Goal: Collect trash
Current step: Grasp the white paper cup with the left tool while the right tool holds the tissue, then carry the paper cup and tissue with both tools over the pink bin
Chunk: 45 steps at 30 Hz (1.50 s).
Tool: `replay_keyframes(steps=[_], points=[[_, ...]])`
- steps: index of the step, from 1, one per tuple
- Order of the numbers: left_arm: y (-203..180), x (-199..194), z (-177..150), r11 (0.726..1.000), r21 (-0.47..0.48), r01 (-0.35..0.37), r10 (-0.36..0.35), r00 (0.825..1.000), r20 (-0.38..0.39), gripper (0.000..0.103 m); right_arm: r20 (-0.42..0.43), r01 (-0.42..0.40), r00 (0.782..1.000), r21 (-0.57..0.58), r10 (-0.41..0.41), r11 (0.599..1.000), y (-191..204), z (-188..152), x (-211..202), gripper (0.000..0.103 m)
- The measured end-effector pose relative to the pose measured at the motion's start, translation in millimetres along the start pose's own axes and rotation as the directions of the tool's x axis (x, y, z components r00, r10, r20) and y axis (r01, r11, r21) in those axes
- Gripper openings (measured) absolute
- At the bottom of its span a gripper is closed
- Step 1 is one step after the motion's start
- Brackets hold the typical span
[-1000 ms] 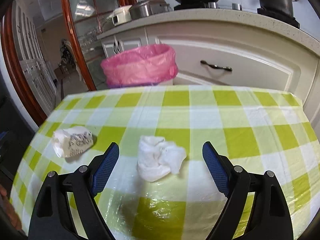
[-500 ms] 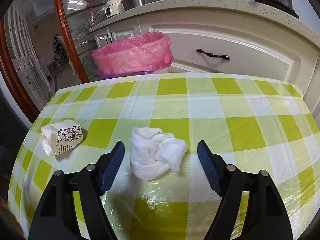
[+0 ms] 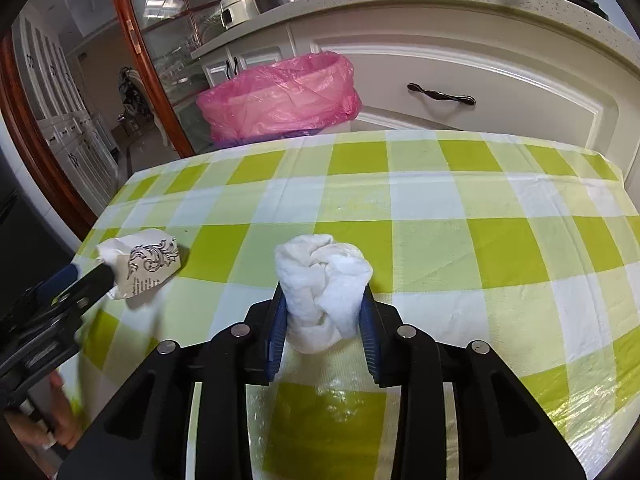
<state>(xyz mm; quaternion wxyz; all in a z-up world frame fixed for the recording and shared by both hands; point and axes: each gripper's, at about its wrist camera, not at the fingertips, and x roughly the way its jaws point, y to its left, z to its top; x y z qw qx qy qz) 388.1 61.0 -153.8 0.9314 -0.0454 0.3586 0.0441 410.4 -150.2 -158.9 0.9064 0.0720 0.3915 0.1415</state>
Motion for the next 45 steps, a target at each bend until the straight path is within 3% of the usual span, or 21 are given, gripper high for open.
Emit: replay_keyframes(steps=[6,12,16,31,45], points=[[-13.1,19.2,9.5,1.0,0.013,-0.005,0.005,1.0,-0.022,0.086,0.017,-0.032,0.999,0.026,0.032,0.999,-7.9,-1.8,-12.9,0.033],[-19.8,34.1,11.8,1.0,0.017,-0.003,0.004,0.998,-0.067,0.068,0.063,-0.045,0.997,0.011,0.044,0.999,-10.1,5.3,-29.1,0.033],[-23.2,31.5,10.0,0.999,0.036,0.013,-0.011,0.998,-0.059,0.067,0.086,-0.042,0.995,-0.014,0.043,0.999,-7.3,9.1,-36.1,0.033],[-21.7,-27.1,14.5,0.999,0.018,0.051,-0.052,0.995,0.083,0.067,0.12,-0.033,0.992,-0.057,0.04,0.998,12.0,11.9,-51.5,0.033],[-9.9,-77.3,25.6,0.999,0.013,0.052,-0.053,0.968,0.243,0.067,0.208,-0.041,0.976,-0.138,0.069,0.99,39.3,36.5,-78.6,0.033]])
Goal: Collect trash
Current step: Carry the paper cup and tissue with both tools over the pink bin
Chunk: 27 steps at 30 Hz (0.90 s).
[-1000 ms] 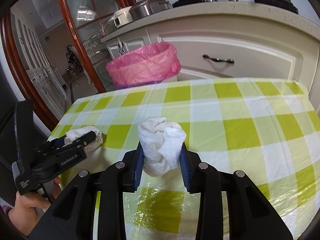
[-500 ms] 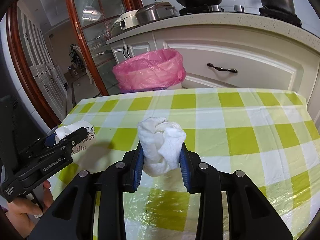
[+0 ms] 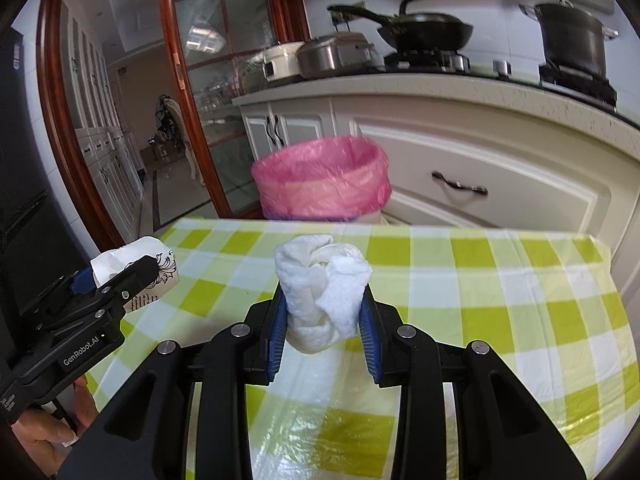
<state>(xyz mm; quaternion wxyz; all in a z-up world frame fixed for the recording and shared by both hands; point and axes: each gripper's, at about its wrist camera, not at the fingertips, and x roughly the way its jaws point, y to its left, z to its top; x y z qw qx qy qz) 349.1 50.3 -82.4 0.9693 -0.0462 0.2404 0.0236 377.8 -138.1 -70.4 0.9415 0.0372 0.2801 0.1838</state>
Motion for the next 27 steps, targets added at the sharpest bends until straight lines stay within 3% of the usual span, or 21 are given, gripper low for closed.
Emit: replay_keyframes(steps=[13,27], points=[[4.7,-3.3,27.7,1.0,-0.005,-0.002,0.002,0.995,0.097,0.067,0.099,-0.006,0.995,-0.051,0.011,0.999,5.4,28.8,-6.5,0.033],[-5.7,61.9,85.6,0.999,0.044,0.008,-0.015,0.989,0.147,0.067,0.113,-0.034,0.993,-0.07,0.042,0.997,-14.3,84.7,55.5,0.033]])
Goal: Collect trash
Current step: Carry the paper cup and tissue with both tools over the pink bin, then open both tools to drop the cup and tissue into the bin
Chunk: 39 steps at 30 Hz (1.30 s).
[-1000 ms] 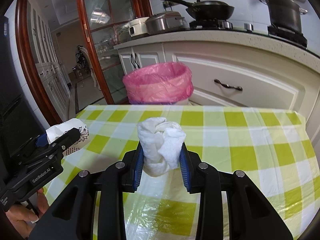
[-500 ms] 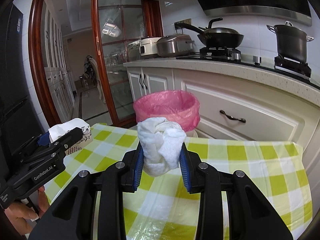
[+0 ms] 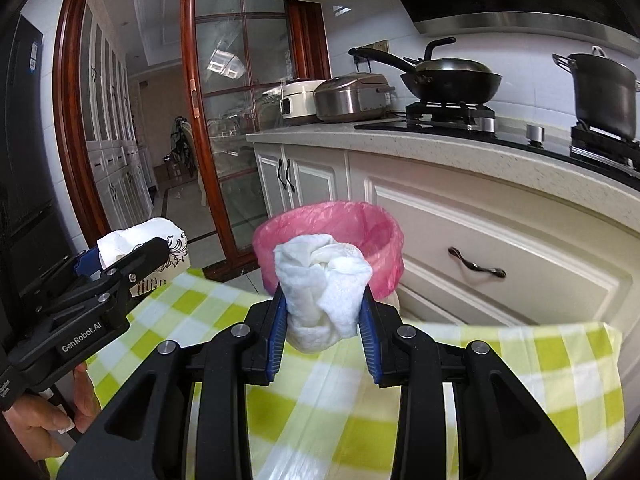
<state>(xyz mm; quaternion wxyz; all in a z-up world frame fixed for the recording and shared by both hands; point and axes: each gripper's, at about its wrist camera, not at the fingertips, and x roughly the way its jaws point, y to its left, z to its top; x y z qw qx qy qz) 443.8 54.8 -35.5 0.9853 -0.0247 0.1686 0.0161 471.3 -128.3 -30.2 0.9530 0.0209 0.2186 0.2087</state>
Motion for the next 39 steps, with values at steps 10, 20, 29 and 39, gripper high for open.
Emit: replay_keyframes(steps=[10,20,29,39], points=[[1.6,87.1,42.3,0.999,0.009,0.037,-0.036,0.999,-0.016,0.067,-0.015,-0.053,0.999,-0.055,0.053,0.997,-24.0,47.6,84.9,0.033],[10.9,186.5,58.1,0.998,-0.034,0.058,-0.06,0.996,-0.072,0.068,-0.051,-0.087,0.995,-0.028,0.086,0.996,-52.7,59.6,166.6,0.034],[16.5,230.0,57.3,0.996,-0.044,0.073,-0.077,0.993,-0.09,0.077,-0.069,-0.108,0.992,-0.014,0.106,0.994,-66.0,55.1,210.7,0.046],[22.6,214.8,55.5,0.997,-0.061,0.047,-0.052,0.994,-0.094,0.081,-0.042,-0.119,0.992,-0.01,0.118,0.993,-67.8,58.7,188.4,0.055]])
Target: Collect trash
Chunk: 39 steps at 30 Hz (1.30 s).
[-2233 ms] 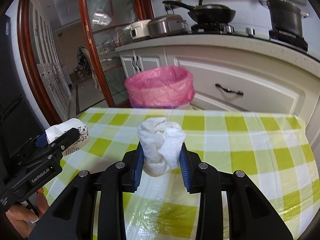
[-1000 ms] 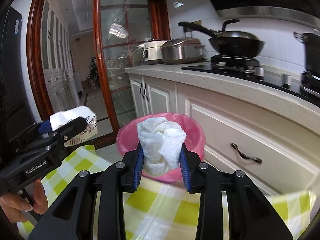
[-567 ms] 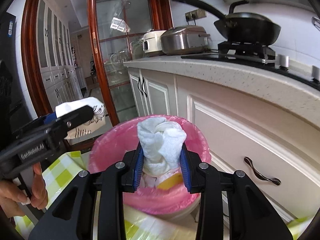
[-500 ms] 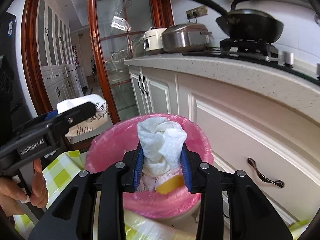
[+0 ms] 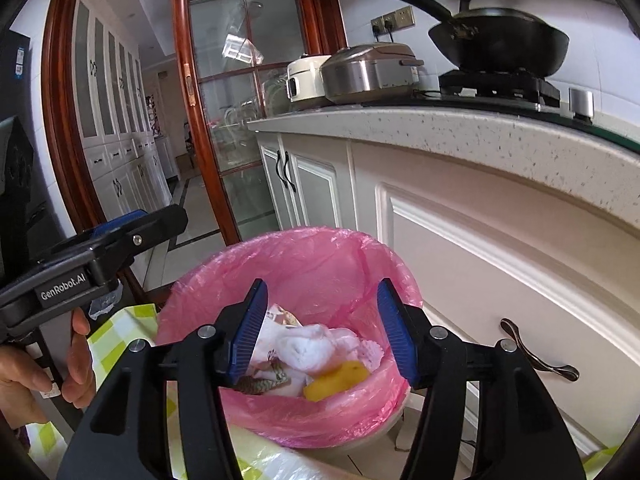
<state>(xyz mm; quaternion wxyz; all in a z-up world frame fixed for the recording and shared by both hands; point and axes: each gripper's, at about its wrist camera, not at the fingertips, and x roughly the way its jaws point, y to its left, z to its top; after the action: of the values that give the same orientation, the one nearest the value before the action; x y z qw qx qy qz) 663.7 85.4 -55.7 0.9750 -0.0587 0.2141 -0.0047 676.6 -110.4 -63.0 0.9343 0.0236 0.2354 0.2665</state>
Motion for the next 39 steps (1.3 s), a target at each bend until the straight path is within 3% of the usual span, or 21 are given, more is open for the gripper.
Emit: replay_keyframes(steps=[5,8,14,17,23,28,39], points=[[1.9,-25.4,10.6,1.0,0.003,-0.024,0.023,1.0,0.014,0.087,0.013,0.01,1.0,-0.016,-0.01,1.0,10.6,3.1,-27.6,0.055],[-2.0,-46.3,20.7,0.999,0.019,-0.041,0.04,0.999,0.035,0.096,0.004,0.037,0.999,-0.04,-0.037,0.998,23.5,3.6,-49.2,0.057],[-9.5,-106.0,35.9,0.997,0.047,-0.069,0.065,0.995,0.076,0.098,-0.059,0.083,0.994,-0.072,-0.087,0.994,55.2,8.1,-101.0,0.072],[-10.8,-136.7,43.0,0.994,0.071,-0.085,0.081,0.995,0.056,0.098,-0.099,0.08,0.991,-0.059,-0.086,0.995,63.6,15.7,-125.4,0.083],[-20.0,-207.5,45.0,0.986,0.108,-0.127,0.119,0.99,0.08,0.098,-0.091,0.11,0.989,-0.046,-0.114,0.993,84.5,27.6,-194.5,0.084],[-23.2,-268.8,28.9,0.988,0.08,-0.131,0.121,0.986,0.119,0.098,-0.082,0.152,0.985,-0.001,-0.151,0.988,96.8,23.6,-236.9,0.084],[-28.1,-329.3,1.1,0.992,0.051,-0.117,0.112,0.989,0.095,0.098,-0.086,0.175,0.981,0.032,-0.172,0.984,116.0,9.2,-277.8,0.084]])
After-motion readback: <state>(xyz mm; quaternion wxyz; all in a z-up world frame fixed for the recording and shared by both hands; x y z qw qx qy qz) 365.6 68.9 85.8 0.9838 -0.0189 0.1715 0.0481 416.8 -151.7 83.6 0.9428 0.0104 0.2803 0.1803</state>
